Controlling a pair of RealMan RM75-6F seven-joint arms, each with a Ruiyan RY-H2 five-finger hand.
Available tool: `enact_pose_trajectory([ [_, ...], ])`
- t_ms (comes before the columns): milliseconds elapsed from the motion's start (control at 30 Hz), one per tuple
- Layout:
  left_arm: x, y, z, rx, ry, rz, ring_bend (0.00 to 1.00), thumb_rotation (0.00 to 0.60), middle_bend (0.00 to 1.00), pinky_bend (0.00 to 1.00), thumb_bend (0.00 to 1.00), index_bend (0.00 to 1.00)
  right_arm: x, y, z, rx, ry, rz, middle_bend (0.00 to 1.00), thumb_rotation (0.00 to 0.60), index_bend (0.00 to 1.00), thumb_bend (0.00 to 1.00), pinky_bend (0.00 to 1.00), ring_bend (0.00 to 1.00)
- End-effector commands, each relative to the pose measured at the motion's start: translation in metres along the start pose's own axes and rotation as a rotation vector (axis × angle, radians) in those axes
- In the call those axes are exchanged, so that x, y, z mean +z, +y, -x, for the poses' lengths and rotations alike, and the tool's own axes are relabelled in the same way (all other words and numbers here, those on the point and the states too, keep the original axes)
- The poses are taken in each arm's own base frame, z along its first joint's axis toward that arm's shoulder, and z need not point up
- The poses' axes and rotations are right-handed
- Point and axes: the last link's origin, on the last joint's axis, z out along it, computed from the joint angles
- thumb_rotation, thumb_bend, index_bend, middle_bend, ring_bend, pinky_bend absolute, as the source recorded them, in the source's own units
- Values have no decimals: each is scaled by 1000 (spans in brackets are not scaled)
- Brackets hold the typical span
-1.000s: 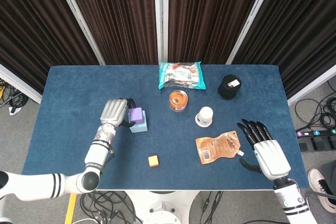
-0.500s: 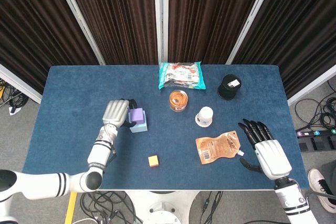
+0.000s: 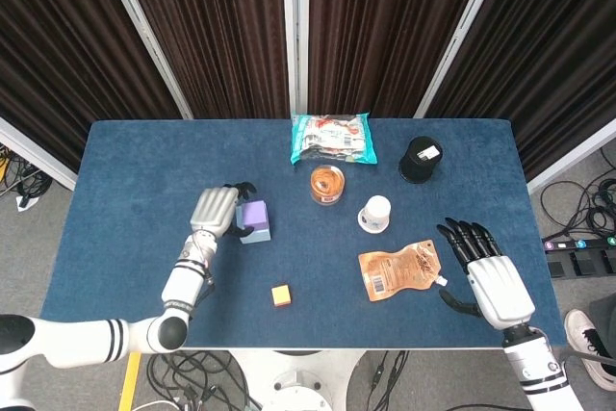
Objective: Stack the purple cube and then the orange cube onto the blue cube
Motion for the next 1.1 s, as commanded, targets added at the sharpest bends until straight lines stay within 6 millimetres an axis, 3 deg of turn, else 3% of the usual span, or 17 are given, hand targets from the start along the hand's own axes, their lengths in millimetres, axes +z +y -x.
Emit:
enact_pose_trajectory([
  [33,-4,-2,-6,-6,12,9,286,600,356,378,169,279,0,0,0,3,0,1,24,600,0,128,0,0],
  [300,-33,-13,-36,20,58,5,248,600,329,316,153,230,-2,0,0,8,-1,-1,24,600,0,128,0,0],
  [533,-90,-63,-48,100,17,-116,248,600,334,319,153,286,-2,1,-1,23,-1,0,24,600,0,128,0,0],
  [667,-117,-85,-42,146,28,-119,297,600,418,375,155,388,-3,-2,2,21,-12,-10,25,600,0,127,0,0],
  [800,-132,-89,-32,134,-20,-46,407,600,531,482,156,516,-3,-5,6,9,-27,-22,25,600,0,128,0,0],
  [1100,-145,-82,2,116,-194,288,426,600,547,509,157,530,-1,-4,6,10,-21,-10,25,600,0,127,0,0],
])
